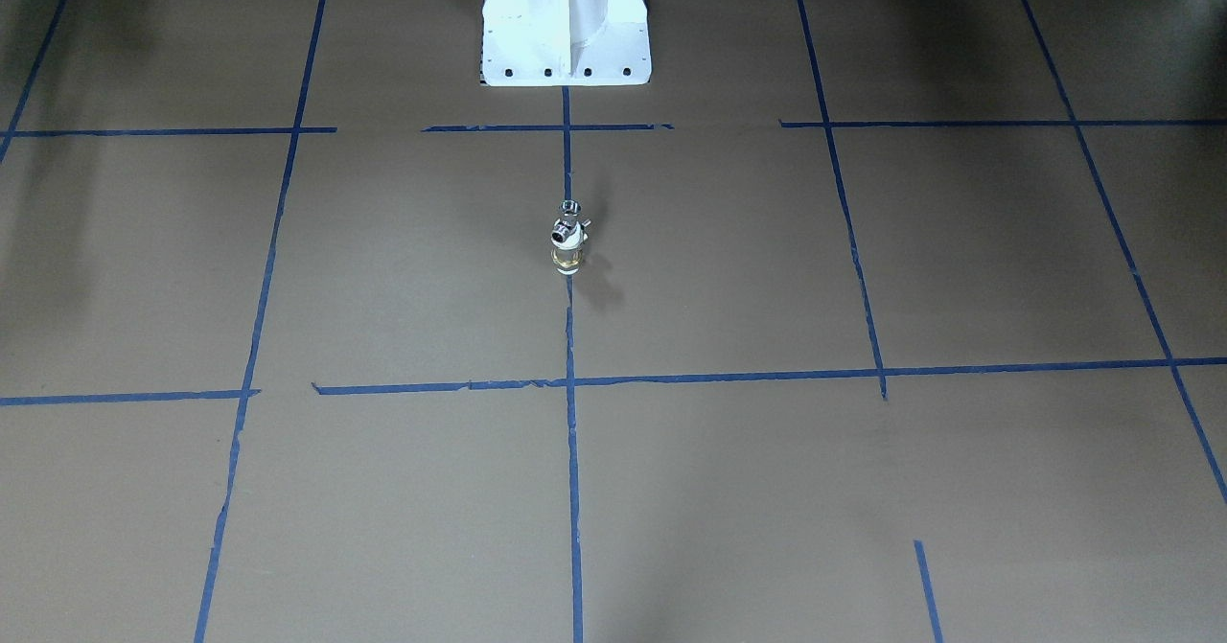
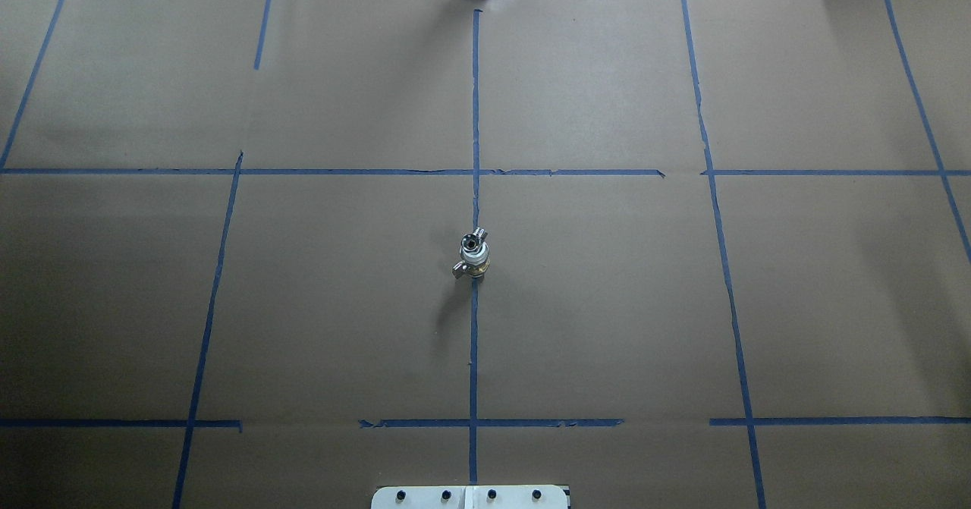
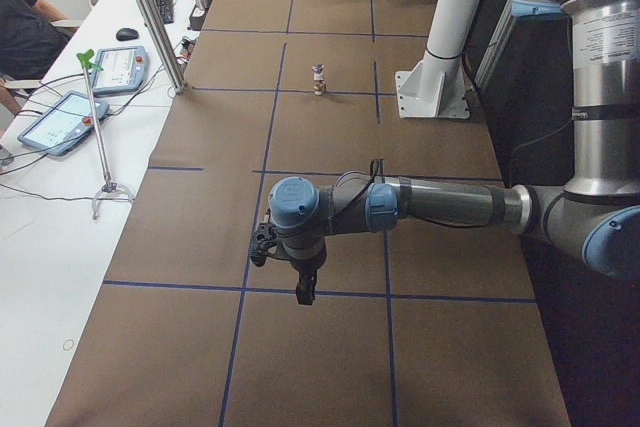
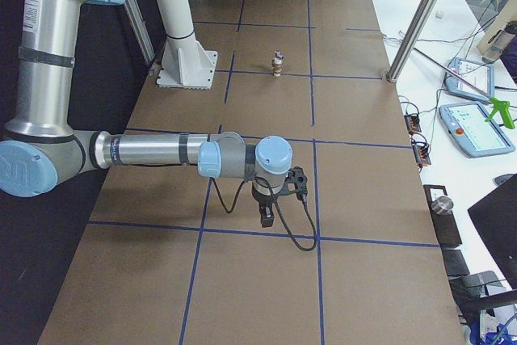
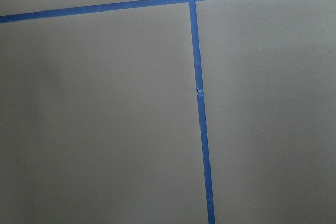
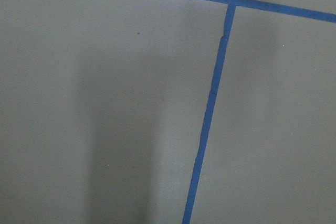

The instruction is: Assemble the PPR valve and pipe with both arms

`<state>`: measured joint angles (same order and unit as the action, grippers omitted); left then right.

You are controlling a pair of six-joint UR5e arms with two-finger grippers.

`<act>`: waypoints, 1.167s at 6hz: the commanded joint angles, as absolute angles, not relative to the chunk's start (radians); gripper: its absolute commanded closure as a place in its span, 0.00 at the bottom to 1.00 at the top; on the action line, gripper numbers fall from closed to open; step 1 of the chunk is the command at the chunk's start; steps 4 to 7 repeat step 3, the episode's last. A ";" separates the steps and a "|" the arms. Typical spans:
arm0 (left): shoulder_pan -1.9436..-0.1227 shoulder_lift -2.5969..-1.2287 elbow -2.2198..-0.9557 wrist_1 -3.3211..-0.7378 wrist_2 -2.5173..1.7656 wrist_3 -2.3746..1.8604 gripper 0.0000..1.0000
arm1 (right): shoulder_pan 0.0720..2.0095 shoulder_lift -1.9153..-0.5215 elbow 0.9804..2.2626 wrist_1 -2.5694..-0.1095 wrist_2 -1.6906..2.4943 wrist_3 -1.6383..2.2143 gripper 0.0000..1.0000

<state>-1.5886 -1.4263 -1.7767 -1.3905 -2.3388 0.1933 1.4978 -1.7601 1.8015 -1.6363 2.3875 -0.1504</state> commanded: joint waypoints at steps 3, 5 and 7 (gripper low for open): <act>-1.580 -1.433 -1.789 -1.388 -2.246 0.196 0.00 | 1.499 -1.752 1.816 -1.602 2.321 -0.150 0.00; -1.580 -1.433 -1.789 -1.388 -2.246 0.196 0.00 | 1.499 -1.752 1.816 -1.602 2.321 -0.150 0.00; -1.580 -1.433 -1.789 -1.388 -2.246 0.196 0.00 | 1.499 -1.752 1.816 -1.602 2.321 -0.150 0.00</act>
